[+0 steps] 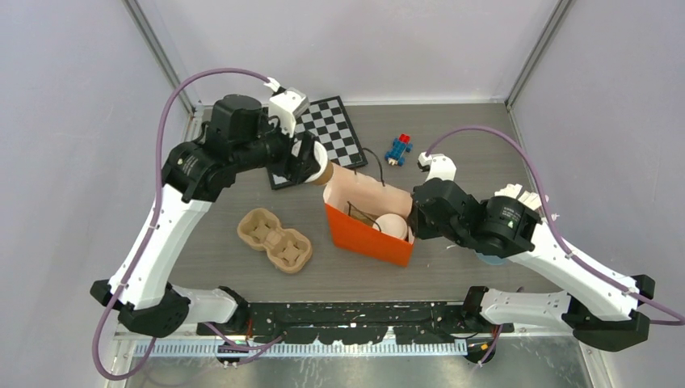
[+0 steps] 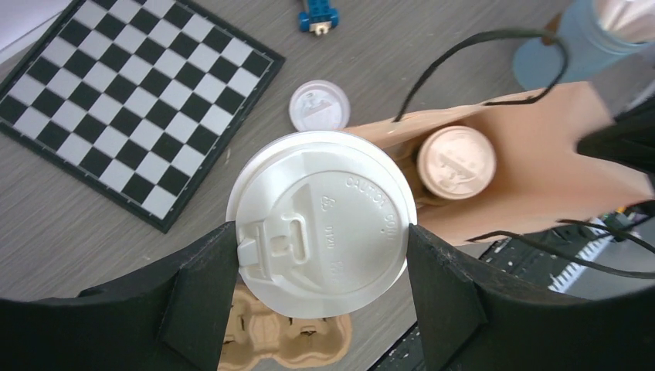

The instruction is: Pack the takeout coffee

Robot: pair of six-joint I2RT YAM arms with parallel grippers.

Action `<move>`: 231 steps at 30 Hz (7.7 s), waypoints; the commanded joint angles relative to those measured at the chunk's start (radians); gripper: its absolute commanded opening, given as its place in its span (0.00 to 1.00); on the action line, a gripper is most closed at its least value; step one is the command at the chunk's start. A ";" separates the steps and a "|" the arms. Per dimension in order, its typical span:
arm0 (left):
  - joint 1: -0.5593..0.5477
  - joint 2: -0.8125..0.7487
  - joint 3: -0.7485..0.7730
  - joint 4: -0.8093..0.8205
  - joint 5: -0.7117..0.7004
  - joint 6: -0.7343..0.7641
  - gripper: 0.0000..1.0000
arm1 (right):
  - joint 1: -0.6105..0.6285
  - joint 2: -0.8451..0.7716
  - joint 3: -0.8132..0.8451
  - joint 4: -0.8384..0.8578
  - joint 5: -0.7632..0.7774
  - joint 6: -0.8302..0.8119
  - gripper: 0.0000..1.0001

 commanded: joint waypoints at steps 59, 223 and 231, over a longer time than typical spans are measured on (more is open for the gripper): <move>-0.365 0.046 -0.034 -0.080 0.178 0.241 0.54 | -0.127 0.096 0.055 0.098 0.117 0.042 0.30; -0.793 -0.030 -0.520 0.168 -0.497 0.255 0.38 | -0.087 -0.362 -0.369 0.457 -0.227 -0.347 0.22; -0.801 -0.010 -0.520 0.178 -0.551 0.254 0.38 | -0.086 -0.363 -0.332 0.426 -0.227 -0.339 0.34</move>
